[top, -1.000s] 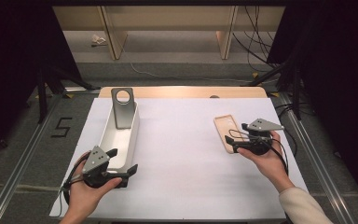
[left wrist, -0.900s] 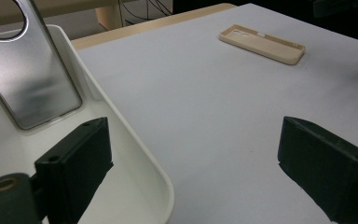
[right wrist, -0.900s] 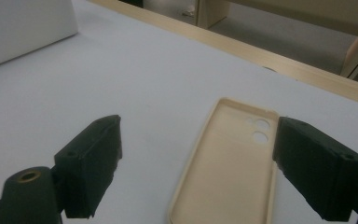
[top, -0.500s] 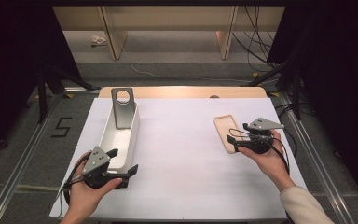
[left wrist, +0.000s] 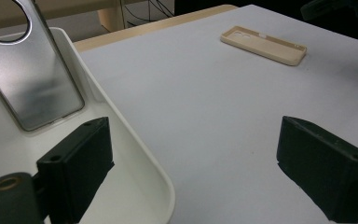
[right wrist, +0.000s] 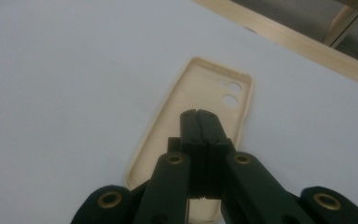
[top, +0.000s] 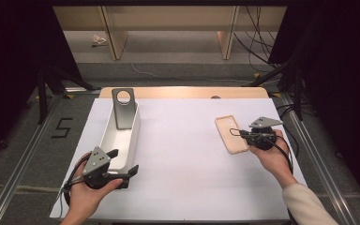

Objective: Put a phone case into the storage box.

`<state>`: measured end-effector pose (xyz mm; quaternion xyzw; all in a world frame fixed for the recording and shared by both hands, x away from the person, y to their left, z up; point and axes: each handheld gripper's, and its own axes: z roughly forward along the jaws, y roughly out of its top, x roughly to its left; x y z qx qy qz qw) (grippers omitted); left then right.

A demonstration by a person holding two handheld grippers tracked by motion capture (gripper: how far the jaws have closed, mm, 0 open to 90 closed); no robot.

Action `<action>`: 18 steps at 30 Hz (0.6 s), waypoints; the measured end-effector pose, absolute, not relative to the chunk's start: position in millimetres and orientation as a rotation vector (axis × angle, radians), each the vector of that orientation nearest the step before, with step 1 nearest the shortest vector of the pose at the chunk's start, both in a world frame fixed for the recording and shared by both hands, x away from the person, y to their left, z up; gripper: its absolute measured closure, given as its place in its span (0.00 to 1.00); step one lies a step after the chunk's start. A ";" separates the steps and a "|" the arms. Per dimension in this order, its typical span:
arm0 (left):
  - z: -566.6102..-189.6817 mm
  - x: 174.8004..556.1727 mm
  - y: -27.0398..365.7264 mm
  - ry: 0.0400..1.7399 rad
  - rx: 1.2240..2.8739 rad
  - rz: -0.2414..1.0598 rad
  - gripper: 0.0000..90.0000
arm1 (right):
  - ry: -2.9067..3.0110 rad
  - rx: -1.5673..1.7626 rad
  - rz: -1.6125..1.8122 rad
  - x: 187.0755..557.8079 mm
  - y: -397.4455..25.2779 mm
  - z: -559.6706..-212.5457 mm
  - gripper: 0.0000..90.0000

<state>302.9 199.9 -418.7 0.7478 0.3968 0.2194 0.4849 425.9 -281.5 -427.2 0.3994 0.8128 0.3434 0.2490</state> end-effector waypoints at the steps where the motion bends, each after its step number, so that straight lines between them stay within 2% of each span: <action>1: -418.6 302.9 199.9 0.965 1.821 0.534 0.11 | 2.220 1.107 0.916 427.7 -282.4 -428.8 1.00; 18: -418.6 302.6 199.8 0.963 1.818 0.534 0.12 | 2.284 1.325 0.685 444.3 -302.1 -458.3 1.00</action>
